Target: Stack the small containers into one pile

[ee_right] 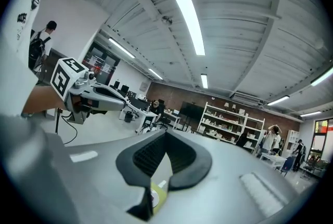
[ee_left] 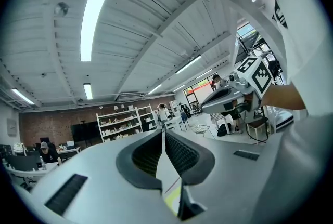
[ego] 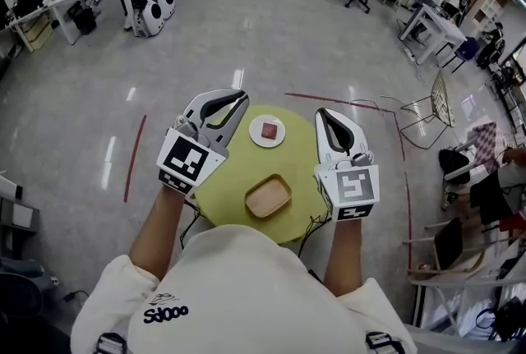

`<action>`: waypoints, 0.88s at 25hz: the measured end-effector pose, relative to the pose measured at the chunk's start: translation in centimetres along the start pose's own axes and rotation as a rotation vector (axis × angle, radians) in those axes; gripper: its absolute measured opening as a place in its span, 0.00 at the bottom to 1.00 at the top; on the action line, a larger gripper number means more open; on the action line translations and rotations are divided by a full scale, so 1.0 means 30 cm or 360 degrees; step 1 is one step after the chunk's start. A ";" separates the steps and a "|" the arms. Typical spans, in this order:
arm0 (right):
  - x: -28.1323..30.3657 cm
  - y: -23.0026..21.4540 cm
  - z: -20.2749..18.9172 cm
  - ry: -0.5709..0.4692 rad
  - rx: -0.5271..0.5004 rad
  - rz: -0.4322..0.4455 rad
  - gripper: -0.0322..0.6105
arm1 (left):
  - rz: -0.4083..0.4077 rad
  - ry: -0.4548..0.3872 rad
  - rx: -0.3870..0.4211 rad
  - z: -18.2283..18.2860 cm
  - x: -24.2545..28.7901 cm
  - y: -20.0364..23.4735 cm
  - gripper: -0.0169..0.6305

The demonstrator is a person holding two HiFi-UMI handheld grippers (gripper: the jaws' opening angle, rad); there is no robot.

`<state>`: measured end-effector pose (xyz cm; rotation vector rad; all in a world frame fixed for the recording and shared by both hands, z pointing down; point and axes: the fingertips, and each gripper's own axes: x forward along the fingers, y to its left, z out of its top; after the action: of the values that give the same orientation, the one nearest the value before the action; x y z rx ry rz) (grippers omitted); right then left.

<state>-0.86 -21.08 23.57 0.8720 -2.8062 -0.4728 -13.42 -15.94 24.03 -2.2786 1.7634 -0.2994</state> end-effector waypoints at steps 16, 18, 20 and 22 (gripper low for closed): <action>0.031 0.057 -0.031 0.0047 0.0043 0.0049 0.06 | 0.0012 0.0069 -0.0012 -0.063 -0.045 0.013 0.06; 0.034 0.061 -0.035 0.0049 0.0054 0.0054 0.06 | 0.0010 0.0072 -0.0017 -0.067 -0.045 0.016 0.06; 0.034 0.062 -0.042 0.0052 0.0059 0.0056 0.06 | 0.0007 0.0074 -0.0021 -0.072 -0.043 0.012 0.06; 0.031 0.064 -0.048 0.0058 0.0061 0.0057 0.06 | 0.0006 0.0075 -0.0024 -0.075 -0.045 0.006 0.06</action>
<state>-2.25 -20.48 25.64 0.8275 -2.8012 -0.3946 -14.63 -14.82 26.10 -2.2964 1.7981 -0.3433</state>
